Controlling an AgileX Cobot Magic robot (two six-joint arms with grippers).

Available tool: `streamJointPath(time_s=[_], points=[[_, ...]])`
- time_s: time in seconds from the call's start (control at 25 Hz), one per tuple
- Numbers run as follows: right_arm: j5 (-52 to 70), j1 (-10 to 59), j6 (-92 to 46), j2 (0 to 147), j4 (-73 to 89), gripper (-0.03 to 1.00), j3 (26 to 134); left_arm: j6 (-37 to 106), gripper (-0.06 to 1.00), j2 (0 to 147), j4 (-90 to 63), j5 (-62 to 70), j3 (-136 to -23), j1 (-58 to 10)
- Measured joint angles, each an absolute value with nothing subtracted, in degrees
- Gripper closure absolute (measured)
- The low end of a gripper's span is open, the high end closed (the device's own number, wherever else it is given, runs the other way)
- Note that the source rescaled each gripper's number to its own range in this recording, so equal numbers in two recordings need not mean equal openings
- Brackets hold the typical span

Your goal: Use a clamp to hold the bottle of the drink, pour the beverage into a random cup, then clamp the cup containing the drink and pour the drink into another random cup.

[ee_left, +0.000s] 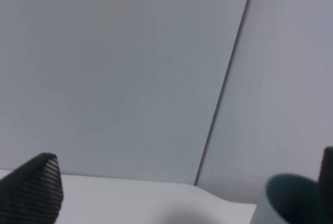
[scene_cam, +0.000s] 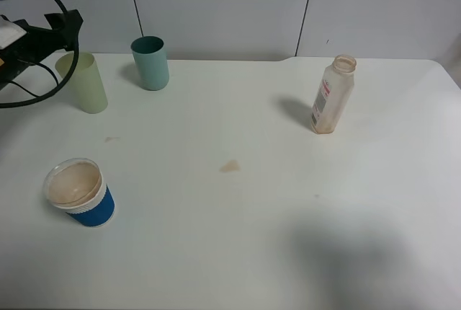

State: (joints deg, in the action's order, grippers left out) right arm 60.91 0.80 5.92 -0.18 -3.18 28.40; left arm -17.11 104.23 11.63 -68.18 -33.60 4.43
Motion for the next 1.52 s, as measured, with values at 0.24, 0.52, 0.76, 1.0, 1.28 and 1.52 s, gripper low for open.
streamJointPath(time_s=[0.24, 0.52, 0.76, 1.0, 1.28, 1.52], points=[[60.9, 0.8, 5.9, -0.2, -3.2, -0.03, 28.4, -18.3, -0.05, 93.3, 11.3, -54.8, -33.5, 4.4], [60.9, 0.8, 5.9, -0.2, -3.2, -0.03, 28.4, -14.0, -0.05, 83.2, 5.7, -48.3, -31.2, 4.4], [60.9, 0.8, 5.9, -0.2, -3.2, -0.03, 28.4, -6.9, -0.05, 71.3, -2.3, -41.1, -26.6, 4.4], [60.9, 0.8, 5.9, -0.2, -3.2, -0.03, 28.4, -4.1, -0.06, 60.0, -4.6, -31.6, -22.5, 4.4], [60.9, 0.8, 5.9, -0.2, -3.2, -0.03, 28.4, -4.1, -0.06, 48.2, -4.8, -18.6, -20.4, 4.4], [60.9, 0.8, 5.9, -0.2, -3.2, -0.03, 28.4, -4.1, -0.06, 37.0, -7.0, -6.3, -20.4, 4.4]])
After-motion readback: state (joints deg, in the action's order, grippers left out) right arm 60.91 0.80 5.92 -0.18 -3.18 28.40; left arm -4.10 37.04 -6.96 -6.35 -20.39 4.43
